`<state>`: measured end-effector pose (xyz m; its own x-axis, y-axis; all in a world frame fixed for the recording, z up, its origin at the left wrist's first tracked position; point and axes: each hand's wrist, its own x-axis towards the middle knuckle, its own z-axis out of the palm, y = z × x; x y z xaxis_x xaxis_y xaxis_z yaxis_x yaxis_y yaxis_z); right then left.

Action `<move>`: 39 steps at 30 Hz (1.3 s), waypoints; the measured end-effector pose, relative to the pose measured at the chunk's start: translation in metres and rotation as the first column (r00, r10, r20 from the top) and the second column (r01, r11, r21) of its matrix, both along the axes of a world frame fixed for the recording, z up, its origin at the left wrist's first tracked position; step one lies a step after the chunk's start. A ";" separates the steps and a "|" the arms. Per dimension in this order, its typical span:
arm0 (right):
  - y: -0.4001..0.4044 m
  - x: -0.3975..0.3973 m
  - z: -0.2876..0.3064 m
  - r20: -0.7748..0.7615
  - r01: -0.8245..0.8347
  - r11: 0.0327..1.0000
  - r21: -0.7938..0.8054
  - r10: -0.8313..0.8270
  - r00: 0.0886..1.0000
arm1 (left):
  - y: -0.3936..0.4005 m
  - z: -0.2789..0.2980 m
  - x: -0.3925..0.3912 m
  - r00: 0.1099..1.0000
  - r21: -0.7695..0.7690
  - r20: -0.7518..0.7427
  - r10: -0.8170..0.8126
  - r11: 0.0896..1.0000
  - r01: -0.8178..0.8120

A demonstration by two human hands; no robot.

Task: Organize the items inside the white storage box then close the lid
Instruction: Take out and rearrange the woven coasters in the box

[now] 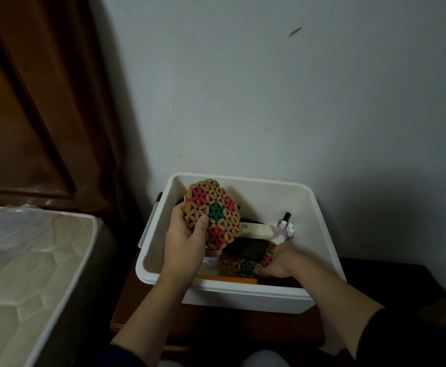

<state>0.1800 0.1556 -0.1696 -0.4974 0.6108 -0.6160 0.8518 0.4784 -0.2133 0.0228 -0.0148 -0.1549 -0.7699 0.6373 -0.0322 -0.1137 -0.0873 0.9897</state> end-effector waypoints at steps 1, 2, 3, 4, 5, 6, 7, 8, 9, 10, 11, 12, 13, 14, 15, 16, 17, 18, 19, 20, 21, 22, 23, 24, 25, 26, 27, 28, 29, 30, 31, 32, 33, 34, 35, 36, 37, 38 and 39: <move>-0.001 0.001 0.001 -0.041 0.006 1.000 -0.028 -0.007 0.999 | 0.000 0.001 0.000 1.000 -0.006 -0.004 0.000 1.000 0.000; -0.002 0.003 0.000 -0.085 0.041 0.997 -0.065 -0.046 0.995 | -0.001 0.002 0.001 1.000 -0.010 -0.007 0.002 1.000 -0.002; -0.001 0.004 -0.001 -0.122 0.103 0.989 -0.109 -0.116 0.986 | -0.001 0.002 0.001 1.000 -0.012 -0.009 0.003 1.000 -0.003; 0.000 0.004 -0.004 -0.153 0.194 0.969 -0.154 -0.217 0.964 | -0.001 0.003 0.001 1.000 -0.013 -0.012 0.003 1.000 -0.003; 0.001 0.004 -0.007 -0.177 0.308 0.928 -0.211 -0.346 0.921 | -0.002 0.003 0.002 1.000 -0.016 -0.016 0.002 1.000 -0.002; 0.002 0.004 -0.008 -0.191 0.414 0.859 -0.301 -0.479 0.857 | -0.002 0.003 0.002 1.000 -0.024 -0.018 0.002 1.000 -0.002; 0.003 0.005 -0.008 -0.197 0.490 0.766 -0.417 -0.602 0.774 | -0.002 0.004 0.002 1.000 -0.031 -0.018 0.002 1.000 -0.002; 0.005 0.005 -0.006 -0.203 0.527 0.675 -0.516 -0.694 0.690 | -0.002 0.004 0.002 1.000 -0.036 -0.015 0.004 0.999 -0.004; 0.008 0.007 -0.003 -0.214 0.540 0.613 -0.577 -0.751 0.625 | -0.002 0.005 0.003 1.000 -0.040 -0.011 0.006 0.999 -0.007; 0.012 0.009 0.001 -0.230 0.541 0.576 -0.613 -0.785 0.576 | -0.002 0.005 0.003 1.000 -0.042 -0.010 0.007 0.999 -0.008; 0.014 0.011 0.006 -0.251 0.535 0.559 -0.634 -0.802 0.542 | -0.002 0.006 0.003 1.000 -0.043 -0.012 0.005 0.999 -0.006; 0.017 0.014 0.013 -0.278 0.526 0.554 -0.645 -0.812 0.513 | -0.003 0.006 0.004 1.000 -0.042 -0.018 -0.001 0.999 0.000; 0.018 0.017 0.018 -0.306 0.519 0.558 -0.648 -0.814 0.493 | -0.003 0.006 0.004 1.000 -0.042 -0.027 -0.008 0.999 0.007; 0.019 0.020 0.024 -0.328 0.512 0.565 -0.647 -0.813 0.481 | -0.004 0.007 0.004 0.999 -0.042 -0.039 -0.013 0.999 0.011; 0.019 0.023 0.030 -0.344 0.501 0.573 -0.649 -0.808 0.478 | -0.004 0.007 0.004 0.999 -0.044 -0.050 -0.014 0.999 0.012; 0.018 0.026 0.035 -0.358 0.487 0.580 -0.653 -0.803 0.476 | -0.004 0.007 0.005 0.998 -0.045 -0.059 -0.011 0.999 0.009; 0.018 0.029 0.040 -0.373 0.475 0.590 -0.653 -0.796 0.477 | -0.004 0.007 0.005 0.998 -0.042 -0.066 -0.006 0.999 0.003; 0.018 0.032 0.045 -0.389 0.466 0.602 -0.649 -0.789 0.476 | -0.005 0.009 0.006 0.997 -0.032 -0.071 0.000 0.999 -0.002; 0.018 0.036 0.051 -0.410 0.458 0.616 -0.640 -0.779 0.475 | -0.006 0.011 0.008 0.997 -0.016 -0.074 0.005 1.000 -0.006; 0.019 0.040 0.056 -0.435 0.448 0.632 -0.632 -0.768 0.470 | -0.007 0.013 0.010 0.997 0.000 -0.075 0.011 1.000 -0.011; 0.020 0.044 0.061 -0.469 0.432 0.648 -0.627 -0.757 0.456 | -0.008 0.015 0.012 0.997 0.013 -0.076 0.017 1.000 -0.016; 0.021 0.049 0.066 -0.508 0.400 0.657 -0.639 -0.751 0.423 | -0.010 0.016 0.014 0.997 0.017 -0.076 0.023 1.000 -0.022; 0.021 0.054 0.071 -0.545 0.349 0.657 -0.668 -0.752 0.371 | -0.011 0.018 0.016 0.997 0.018 -0.075 0.027 1.000 -0.025; 0.020 0.059 0.075 -0.573 0.277 0.647 -0.710 -0.760 0.306 | -0.012 0.019 0.018 0.998 0.020 -0.065 0.027 0.999 -0.026; 0.018 0.064 0.077 -0.591 0.188 0.634 -0.750 -0.770 0.240 | -0.014 0.019 0.020 0.999 0.024 -0.045 0.024 0.999 -0.023; 0.015 0.068 0.079 -0.602 0.086 0.623 -0.777 -0.777 0.183 | -0.015 0.020 0.022 1.000 0.029 -0.019 0.017 0.999 -0.016; 0.010 0.071 0.079 -0.609 -0.012 0.614 -0.789 -0.781 0.139 | -0.017 0.021 0.023 1.000 0.036 0.009 0.001 0.999 -0.001; 0.005 0.072 0.078 -0.609 -0.088 0.602 -0.793 -0.786 0.107 | -0.018 0.021 0.024 0.999 0.046 0.037 -0.028 0.999 0.026; -0.002 0.070 0.076 -0.602 -0.134 0.590 -0.797 -0.794 0.083 | -0.020 0.022 0.025 0.996 0.057 0.064 -0.069 0.996 0.065; -0.009 0.068 0.073 -0.587 -0.158 0.573 -0.804 -0.807 0.062 | -0.022 0.022 0.025 0.990 0.064 0.086 -0.113 0.992 0.108; -0.016 0.064 0.069 -0.569 -0.163 0.557 -0.815 -0.821 0.041 | -0.023 0.022 0.025 0.983 0.066 0.103 -0.154 0.987 0.147; -0.023 0.059 0.064 -0.557 -0.155 0.548 -0.822 -0.830 0.020 | -0.025 0.022 0.024 0.976 0.064 0.116 -0.185 0.982 0.179; -0.028 0.054 0.060 -0.559 -0.136 0.553 -0.822 -0.829 0.002 | -0.026 0.021 0.022 0.970 0.063 0.125 -0.211 0.977 0.204; -0.033 0.048 0.055 -0.566 -0.116 0.564 -0.818 -0.824 -0.014 | -0.027 0.021 0.021 0.963 0.065 0.133 -0.234 0.972 0.227; -0.036 0.044 0.052 -0.571 -0.102 0.571 -0.815 -0.820 -0.030 | -0.028 0.020 0.019 0.956 0.071 0.143 -0.255 0.966 0.247; -0.039 0.039 0.048 -0.568 -0.096 0.569 -0.816 -0.822 -0.046 | -0.029 0.020 0.017 0.949 0.079 0.154 -0.274 0.961 0.264; -0.041 0.034 0.046 -0.561 -0.095 0.565 -0.820 -0.825 -0.062 | -0.029 0.020 0.016 0.944 0.084 0.160 -0.290 0.956 0.280; -0.042 0.030 0.044 -0.560 -0.093 0.566 -0.819 -0.825 -0.079 | -0.030 0.020 0.016 0.939 0.085 0.158 -0.304 0.952 0.294; -0.044 0.025 0.042 -0.571 -0.076 0.578 -0.813 -0.816 -0.092 | -0.029 0.020 0.016 0.936 0.084 0.150 -0.318 0.947 0.309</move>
